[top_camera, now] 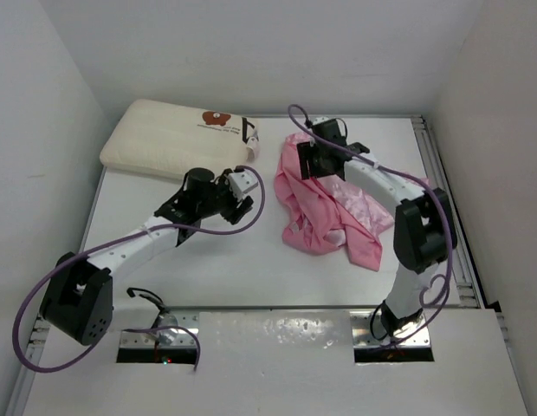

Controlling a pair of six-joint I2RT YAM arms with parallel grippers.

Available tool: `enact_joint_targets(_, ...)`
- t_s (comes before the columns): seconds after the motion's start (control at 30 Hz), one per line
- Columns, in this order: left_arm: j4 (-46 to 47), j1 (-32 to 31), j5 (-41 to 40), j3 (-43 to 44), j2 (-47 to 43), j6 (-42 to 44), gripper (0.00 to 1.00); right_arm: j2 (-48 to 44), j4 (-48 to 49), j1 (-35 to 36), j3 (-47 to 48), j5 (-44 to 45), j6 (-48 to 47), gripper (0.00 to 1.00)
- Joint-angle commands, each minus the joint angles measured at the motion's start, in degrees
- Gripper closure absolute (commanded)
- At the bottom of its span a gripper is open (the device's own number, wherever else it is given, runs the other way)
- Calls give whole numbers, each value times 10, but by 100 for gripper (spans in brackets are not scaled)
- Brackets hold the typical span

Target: Put the pillow into the pillowcase

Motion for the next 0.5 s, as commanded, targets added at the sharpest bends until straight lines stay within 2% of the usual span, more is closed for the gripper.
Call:
enact_joint_targets(0.0, 38, 5, -15, 8, 22, -3, 39, 44, -17, -1, -27, 17, -2, 37)
enact_joint_targets(0.03, 47, 4, -10, 10, 36, -5, 33, 51, -17, 2, -32, 16, -1, 37)
enact_joint_targets(0.07, 52, 4, -2, 14, 43, -5, 20, 55, -16, 4, -38, 10, 4, 37)
enact_joint_targets(0.1, 56, 2, 19, 14, 60, -4, 16, 58, -14, 6, -50, 3, 6, 37)
enact_joint_targets(0.2, 78, -9, 75, 14, 97, 47, 10, 69, -2, 6, -76, -38, 14, 39)
enact_joint_targets(0.33, 88, -48, 83, 24, 156, 204, 9, 66, 34, 8, -108, -71, 21, 46)
enact_joint_targets(0.47, 98, -63, 88, 36, 215, 321, 2, 42, 39, 6, -117, -72, 27, 48)
